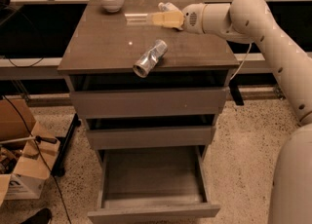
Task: Pick redbull can from bottom drawer and place on counter
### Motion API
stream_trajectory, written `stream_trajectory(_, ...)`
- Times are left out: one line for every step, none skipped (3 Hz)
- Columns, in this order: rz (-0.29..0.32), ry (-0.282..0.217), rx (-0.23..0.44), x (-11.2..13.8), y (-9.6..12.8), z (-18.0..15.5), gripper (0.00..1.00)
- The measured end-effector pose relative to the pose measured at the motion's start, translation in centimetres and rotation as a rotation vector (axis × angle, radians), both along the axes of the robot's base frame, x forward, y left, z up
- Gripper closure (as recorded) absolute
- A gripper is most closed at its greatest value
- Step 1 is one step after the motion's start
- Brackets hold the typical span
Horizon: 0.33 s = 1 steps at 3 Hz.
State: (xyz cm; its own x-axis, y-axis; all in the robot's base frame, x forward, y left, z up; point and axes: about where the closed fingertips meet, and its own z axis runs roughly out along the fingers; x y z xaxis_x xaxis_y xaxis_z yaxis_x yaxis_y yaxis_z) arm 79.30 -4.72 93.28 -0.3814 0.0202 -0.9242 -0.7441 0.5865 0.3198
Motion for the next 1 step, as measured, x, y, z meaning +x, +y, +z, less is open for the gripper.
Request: stream_trajectory(0.0,0.0,0.0,0.0,0.0,0.0,0.0)
